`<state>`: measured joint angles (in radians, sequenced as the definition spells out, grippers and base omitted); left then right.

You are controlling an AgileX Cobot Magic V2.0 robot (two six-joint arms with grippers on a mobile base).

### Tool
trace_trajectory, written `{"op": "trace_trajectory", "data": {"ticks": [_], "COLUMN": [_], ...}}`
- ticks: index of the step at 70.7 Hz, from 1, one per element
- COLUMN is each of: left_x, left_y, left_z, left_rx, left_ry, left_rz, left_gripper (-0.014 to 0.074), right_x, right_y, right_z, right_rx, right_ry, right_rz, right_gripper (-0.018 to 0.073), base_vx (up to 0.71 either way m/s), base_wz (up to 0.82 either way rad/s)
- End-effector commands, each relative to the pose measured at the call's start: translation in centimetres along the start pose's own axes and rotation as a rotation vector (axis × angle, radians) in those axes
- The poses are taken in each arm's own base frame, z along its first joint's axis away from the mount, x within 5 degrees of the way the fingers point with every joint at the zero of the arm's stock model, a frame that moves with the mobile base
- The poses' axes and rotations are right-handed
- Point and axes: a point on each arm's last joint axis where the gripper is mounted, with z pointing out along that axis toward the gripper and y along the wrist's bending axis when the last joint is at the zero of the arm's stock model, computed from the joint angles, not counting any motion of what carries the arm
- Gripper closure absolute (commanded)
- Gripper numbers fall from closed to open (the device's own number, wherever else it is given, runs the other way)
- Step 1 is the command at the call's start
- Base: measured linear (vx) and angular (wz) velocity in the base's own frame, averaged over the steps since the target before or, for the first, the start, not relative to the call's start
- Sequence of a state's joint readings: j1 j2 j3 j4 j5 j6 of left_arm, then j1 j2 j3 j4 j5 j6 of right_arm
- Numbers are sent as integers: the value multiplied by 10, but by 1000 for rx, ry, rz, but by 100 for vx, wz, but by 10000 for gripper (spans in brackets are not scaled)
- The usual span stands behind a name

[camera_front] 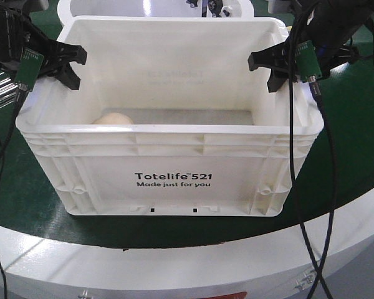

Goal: Place moving items into box and shelve
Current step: 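Lower the left gripper onto the crate rim nearest it and grip, then lift the crate by its rims with both grippers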

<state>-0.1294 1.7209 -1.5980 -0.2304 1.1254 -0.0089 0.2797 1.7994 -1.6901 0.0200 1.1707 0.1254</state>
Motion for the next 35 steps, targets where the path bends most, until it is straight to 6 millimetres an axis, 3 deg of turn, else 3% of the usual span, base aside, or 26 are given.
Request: {"op": "trace_trajectory", "data": {"ticks": [1,15,35], "left_x": [-5,-6,-3], "left_y": [-5,-8,-18], "left_z": [-9,-18,-51], "left_rx": [21,38,83], "left_ry": [-63,-110,-221], "left_rz": [12,32,59], "left_gripper": [603,602,597], "right_x": [-9,-10,-19], "right_y": [12,13,21], "right_z": [-23,-30,-80], "right_rx": [-103,-104,-183], "right_ry": [-138,-155,-248], "right_rz": [-10,-27,-40], "right_gripper": [565,565,564], "base_vx": [0,0,0], "base_wz": [0,0,0]}}
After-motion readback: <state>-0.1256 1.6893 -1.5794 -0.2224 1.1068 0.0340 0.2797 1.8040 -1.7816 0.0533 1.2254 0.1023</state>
